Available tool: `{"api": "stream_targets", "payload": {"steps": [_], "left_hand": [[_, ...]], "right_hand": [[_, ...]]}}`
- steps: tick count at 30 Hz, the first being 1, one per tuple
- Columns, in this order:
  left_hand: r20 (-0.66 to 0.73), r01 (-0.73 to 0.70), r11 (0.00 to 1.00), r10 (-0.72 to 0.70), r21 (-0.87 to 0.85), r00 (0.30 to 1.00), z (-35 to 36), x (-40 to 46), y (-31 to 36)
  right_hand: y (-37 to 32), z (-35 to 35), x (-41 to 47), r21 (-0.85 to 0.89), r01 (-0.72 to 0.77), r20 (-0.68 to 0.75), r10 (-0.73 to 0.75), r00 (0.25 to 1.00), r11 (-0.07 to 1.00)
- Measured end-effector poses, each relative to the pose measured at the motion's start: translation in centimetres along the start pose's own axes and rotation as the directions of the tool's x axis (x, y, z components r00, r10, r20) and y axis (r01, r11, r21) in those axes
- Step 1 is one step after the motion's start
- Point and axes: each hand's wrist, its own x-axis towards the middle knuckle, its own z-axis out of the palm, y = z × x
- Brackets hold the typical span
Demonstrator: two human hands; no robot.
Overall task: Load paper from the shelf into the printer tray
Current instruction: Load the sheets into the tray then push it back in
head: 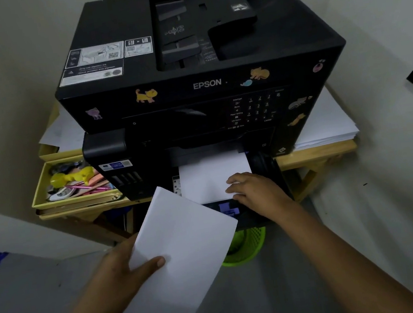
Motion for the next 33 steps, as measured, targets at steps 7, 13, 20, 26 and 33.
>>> {"api": "stream_targets", "payload": {"steps": [7, 13, 20, 26, 33], "left_hand": [[0.108, -0.118, 0.978, 0.100, 0.175, 0.989, 0.8, 0.5, -0.8], [0.151, -0.223, 0.914, 0.182, 0.339, 0.972, 2.3, 1.3, -1.7], [0.158, -0.259, 0.901, 0.216, 0.347, 0.963, 3.2, 2.4, -2.3], [0.142, -0.294, 0.842, 0.257, 0.452, 0.956, 3.3, 2.7, -1.9], [0.135, -0.412, 0.561, 0.468, 0.718, 0.873, 5.5, 5.4, -3.6]], "right_hand": [[0.0, -0.2, -1.3, 0.149, -0.122, -0.053, 0.131, 0.990, 0.981], [-0.2, -0.1, -1.9, 0.064, -0.362, -0.101, 0.367, 0.925, 0.930], [-0.2, -0.2, -1.7, 0.097, -0.387, -0.106, 0.396, 0.912, 0.917], [0.3, -0.7, -2.6, 0.179, -0.302, -0.070, 0.318, 0.945, 0.936], [0.3, -1.1, -7.5, 0.152, -0.126, -0.177, 0.152, 0.972, 0.980]]}}
